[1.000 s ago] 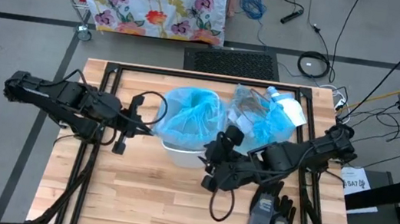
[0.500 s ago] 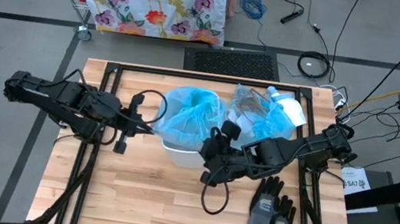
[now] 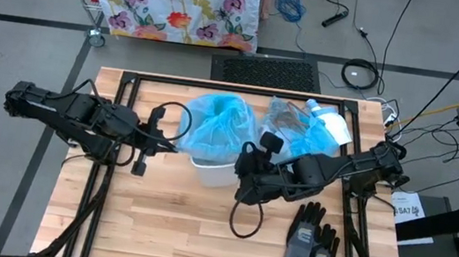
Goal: Place trash/remove bag and relplace
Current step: Insert the new blue trash bag into the white trash bin
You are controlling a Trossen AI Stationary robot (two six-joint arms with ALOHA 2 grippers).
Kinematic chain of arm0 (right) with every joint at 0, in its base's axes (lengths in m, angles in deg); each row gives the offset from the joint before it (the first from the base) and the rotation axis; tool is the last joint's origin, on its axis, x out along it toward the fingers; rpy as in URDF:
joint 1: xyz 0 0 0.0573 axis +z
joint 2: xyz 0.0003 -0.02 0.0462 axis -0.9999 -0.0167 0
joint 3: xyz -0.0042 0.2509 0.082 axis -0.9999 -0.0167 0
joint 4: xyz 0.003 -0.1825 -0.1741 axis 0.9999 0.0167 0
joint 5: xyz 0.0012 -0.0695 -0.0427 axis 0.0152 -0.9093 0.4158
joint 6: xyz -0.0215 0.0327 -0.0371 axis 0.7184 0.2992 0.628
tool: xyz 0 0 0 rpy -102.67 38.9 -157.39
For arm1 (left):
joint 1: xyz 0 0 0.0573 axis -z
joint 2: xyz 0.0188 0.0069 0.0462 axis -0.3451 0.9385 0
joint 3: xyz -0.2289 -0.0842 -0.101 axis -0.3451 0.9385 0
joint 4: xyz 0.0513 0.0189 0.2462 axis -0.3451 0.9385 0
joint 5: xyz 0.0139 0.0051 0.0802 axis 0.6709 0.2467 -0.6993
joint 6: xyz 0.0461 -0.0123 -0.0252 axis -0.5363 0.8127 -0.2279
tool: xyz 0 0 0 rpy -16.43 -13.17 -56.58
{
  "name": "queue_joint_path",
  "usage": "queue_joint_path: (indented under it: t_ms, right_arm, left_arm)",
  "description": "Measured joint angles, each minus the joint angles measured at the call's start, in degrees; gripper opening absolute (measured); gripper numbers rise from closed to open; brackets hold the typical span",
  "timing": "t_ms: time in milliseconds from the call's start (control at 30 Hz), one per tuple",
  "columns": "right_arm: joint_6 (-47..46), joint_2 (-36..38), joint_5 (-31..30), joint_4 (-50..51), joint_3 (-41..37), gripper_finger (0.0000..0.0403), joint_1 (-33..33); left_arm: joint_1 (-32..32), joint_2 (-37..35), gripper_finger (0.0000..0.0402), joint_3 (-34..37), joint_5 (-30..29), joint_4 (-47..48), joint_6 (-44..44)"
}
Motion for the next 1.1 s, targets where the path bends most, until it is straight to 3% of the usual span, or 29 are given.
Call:
queue_joint_path:
  t_ms: [200,500,733,1100]
  right_arm:
    - [-0.06,-0.02,-1.35,-0.15,-0.02,0.001,-1.61]
    - [0.83,0.75,-0.89,-6.87,-0.1,0.0001,-2.71]
    - [11.0,0.92,0.21,-15.54,-0.08,0.0036,-2.53]
    - [14.94,0.42,3.68,-17.34,-0.08,0.0132,-3.24]
  left_arm:
    - [0.0,0.0,0.0004,0.0,-0.08,0.0,0.0]
    - [0.0,0.0,0.0004,0.0,-0.08,0.0,0.0]
    - [0.0,0.0,0.0004,0.0,-1.4,-0.19,-0.05]
    - [-0.02,0.0,0.0004,-1.16,-2.02,-1.9,-1.64]
